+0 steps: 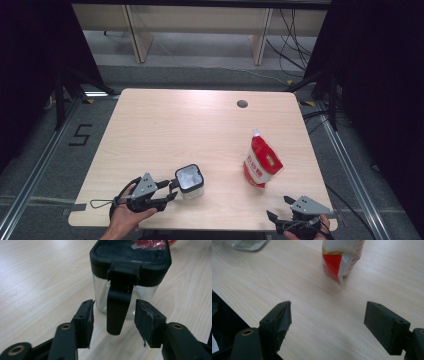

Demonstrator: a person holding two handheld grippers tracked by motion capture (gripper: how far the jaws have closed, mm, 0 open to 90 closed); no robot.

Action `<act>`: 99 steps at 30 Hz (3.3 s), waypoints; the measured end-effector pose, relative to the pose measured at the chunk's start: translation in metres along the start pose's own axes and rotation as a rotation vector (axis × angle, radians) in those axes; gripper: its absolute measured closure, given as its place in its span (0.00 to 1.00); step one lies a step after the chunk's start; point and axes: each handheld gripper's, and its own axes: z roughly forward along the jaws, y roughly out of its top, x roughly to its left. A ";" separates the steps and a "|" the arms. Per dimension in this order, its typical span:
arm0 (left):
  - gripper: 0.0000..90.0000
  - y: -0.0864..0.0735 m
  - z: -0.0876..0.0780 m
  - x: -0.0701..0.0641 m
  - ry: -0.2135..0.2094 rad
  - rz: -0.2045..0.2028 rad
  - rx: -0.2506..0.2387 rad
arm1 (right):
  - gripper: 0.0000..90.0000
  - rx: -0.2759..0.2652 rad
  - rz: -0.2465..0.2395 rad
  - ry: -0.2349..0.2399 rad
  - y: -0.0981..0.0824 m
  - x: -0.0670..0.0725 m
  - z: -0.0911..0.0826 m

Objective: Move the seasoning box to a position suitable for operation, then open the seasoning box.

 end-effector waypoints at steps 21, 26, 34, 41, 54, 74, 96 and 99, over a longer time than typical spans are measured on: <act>0.80 0.008 0.007 -0.001 -0.093 0.128 -0.002 | 0.26 0.006 0.031 0.016 0.000 0.003 0.001; 0.80 0.011 0.016 -0.009 -0.153 0.149 -0.003 | 0.26 -0.015 -0.011 0.016 0.000 0.000 0.002; 0.80 0.018 0.026 -0.016 -0.193 0.194 -0.014 | 0.27 -0.004 -0.013 0.013 0.000 0.000 0.001; 0.80 0.021 0.033 -0.013 -0.196 0.201 -0.021 | 0.27 -0.008 -0.014 0.004 0.000 0.001 0.001; 0.80 0.025 0.046 -0.006 -0.211 0.227 -0.042 | 0.27 -0.005 -0.032 0.011 0.000 0.001 0.002; 0.39 0.027 0.031 0.000 -0.185 0.106 -0.025 | 0.27 -0.014 -0.029 0.017 -0.002 -0.002 0.002; 0.38 0.037 0.003 0.002 -0.161 -0.033 -0.046 | 0.28 -0.002 -0.026 0.022 -0.001 0.000 0.002; 0.58 0.038 -0.001 0.002 -0.160 0.001 -0.067 | 0.28 -0.010 -0.036 0.012 -0.001 0.000 0.002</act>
